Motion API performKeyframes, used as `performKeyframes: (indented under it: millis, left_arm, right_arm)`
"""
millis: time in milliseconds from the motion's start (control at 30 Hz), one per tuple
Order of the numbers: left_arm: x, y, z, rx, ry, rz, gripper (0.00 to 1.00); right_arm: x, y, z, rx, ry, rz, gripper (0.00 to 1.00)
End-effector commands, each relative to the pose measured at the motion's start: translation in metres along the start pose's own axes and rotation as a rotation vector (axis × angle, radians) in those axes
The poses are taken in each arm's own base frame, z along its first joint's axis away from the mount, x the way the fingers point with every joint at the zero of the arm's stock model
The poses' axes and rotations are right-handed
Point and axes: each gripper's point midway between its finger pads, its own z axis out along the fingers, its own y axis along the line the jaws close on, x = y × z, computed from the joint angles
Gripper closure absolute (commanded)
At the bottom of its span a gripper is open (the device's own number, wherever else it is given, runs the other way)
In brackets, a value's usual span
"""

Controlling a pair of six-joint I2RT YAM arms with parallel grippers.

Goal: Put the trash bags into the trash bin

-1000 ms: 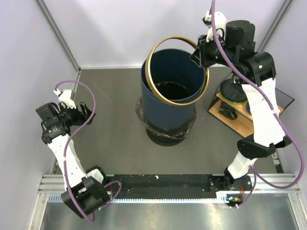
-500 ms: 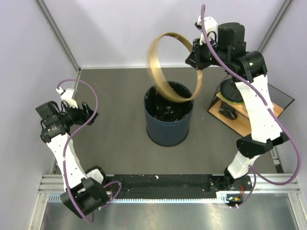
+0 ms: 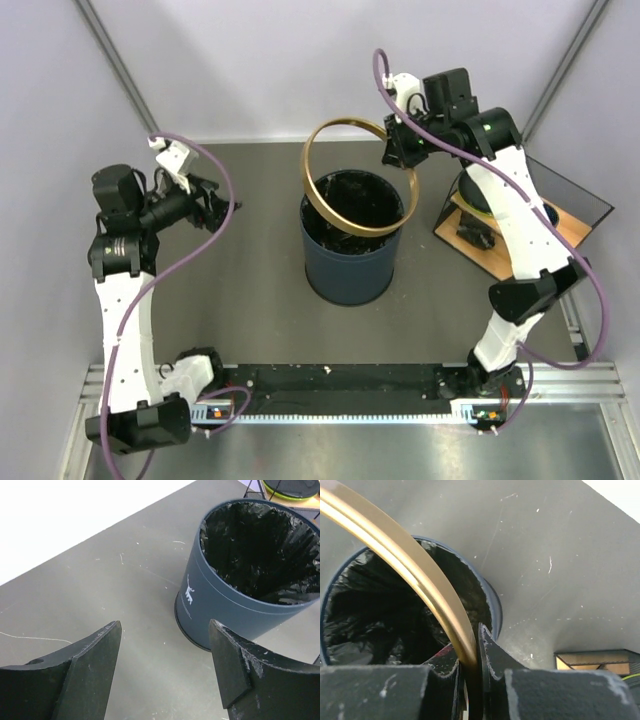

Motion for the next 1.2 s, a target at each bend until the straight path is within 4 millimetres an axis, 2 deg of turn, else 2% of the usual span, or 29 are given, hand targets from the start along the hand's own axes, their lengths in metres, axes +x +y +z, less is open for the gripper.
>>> performKeyframes:
  millis: [0,100,300,433,700,867,1033,1067,1167]
  left_arm:
    - [-0.017,0.013,0.01,-0.018,-0.034,-0.032,0.24]
    - [-0.014,0.016,0.011,-0.031,-0.036,-0.03,0.24]
    - [0.001,0.018,0.011,-0.059,-0.022,-0.064,0.24]
    - [0.004,0.02,0.011,-0.073,-0.019,-0.07,0.24]
    - [0.01,0.025,0.011,-0.099,-0.001,-0.07,0.24]
    - [0.014,0.025,0.011,-0.101,0.012,-0.071,0.24]
    - [0.017,0.027,0.011,-0.105,0.022,-0.068,0.24]
    - [0.018,0.028,0.012,-0.106,0.026,-0.072,0.23]
    - [0.019,0.028,0.013,-0.103,0.026,-0.08,0.23]
  right_arm:
    - [-0.002,-0.013,0.012,0.009,0.036,-0.08,0.95]
    - [0.02,-0.017,0.025,0.014,0.13,-0.101,0.96]
    - [0.04,-0.025,0.042,0.03,0.212,-0.16,0.94]
    - [0.046,-0.024,0.052,0.008,0.236,-0.166,0.91]
    - [0.055,-0.015,0.062,-0.033,0.262,-0.183,0.79]
    - [0.054,-0.014,0.072,-0.041,0.261,-0.161,0.76]
    - [0.052,-0.002,0.07,-0.08,0.248,-0.156,0.7]
    - [0.051,0.003,0.068,-0.106,0.238,-0.155,0.71]
    - [0.054,0.003,0.068,-0.106,0.243,-0.156,0.81]
